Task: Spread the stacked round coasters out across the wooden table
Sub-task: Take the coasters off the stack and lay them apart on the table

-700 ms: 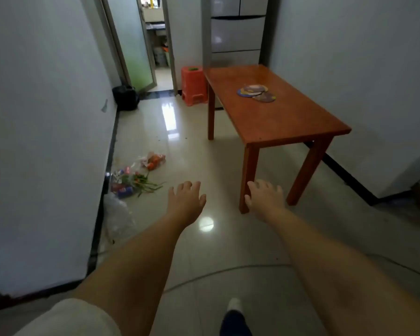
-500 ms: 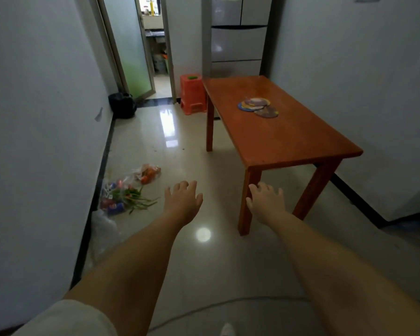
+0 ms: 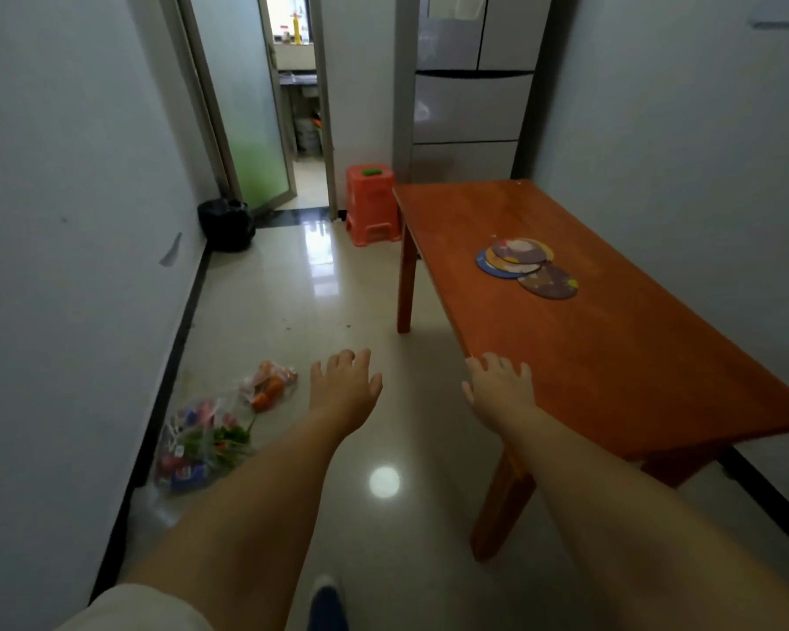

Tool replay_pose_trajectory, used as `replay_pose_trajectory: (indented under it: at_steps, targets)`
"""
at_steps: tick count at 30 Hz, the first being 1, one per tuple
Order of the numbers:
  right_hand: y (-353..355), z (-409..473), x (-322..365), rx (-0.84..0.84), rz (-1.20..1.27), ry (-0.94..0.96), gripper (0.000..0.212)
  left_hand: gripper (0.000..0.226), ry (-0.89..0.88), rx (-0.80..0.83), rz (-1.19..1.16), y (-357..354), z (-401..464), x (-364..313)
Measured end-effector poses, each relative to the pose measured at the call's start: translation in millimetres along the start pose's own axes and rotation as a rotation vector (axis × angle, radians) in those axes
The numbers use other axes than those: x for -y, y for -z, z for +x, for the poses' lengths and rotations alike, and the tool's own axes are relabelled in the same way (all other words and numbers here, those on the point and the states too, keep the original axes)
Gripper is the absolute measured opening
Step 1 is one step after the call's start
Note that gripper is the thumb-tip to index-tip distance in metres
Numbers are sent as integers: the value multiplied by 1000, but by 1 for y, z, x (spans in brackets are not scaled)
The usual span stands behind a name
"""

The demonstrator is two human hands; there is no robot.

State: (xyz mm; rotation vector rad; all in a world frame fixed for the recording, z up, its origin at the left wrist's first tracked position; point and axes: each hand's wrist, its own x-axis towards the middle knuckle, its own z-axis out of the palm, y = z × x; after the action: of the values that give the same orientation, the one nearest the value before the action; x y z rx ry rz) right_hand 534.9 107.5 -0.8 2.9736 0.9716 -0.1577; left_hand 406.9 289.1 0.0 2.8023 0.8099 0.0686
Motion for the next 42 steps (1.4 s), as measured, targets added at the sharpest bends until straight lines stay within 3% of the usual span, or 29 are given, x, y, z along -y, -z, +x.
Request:
replay_pose_trajectory:
  at_steps: [10,17,28,34,38,42]
  targets:
    - [28,207,12,-3,131,-222,40,49,-150,-21,92,33,266,27]
    - [26,305,-77,66,118,-431,51,50,-384,54,23,2,400,-60]
    - [28,432,-188,138,162,-582,49,53,-511,164,64,-43,581,-173]
    - [8,472,-221,172,282,-785,44,55,-669,310,116,-87,657,-223]
    - [-2,501,-242,174,549,-956,50,49,-797,472,150,-111,702,-253]
    - [-13,528,-249,79,760,-1160,41,40,-781,619,103,-133,738,-276]
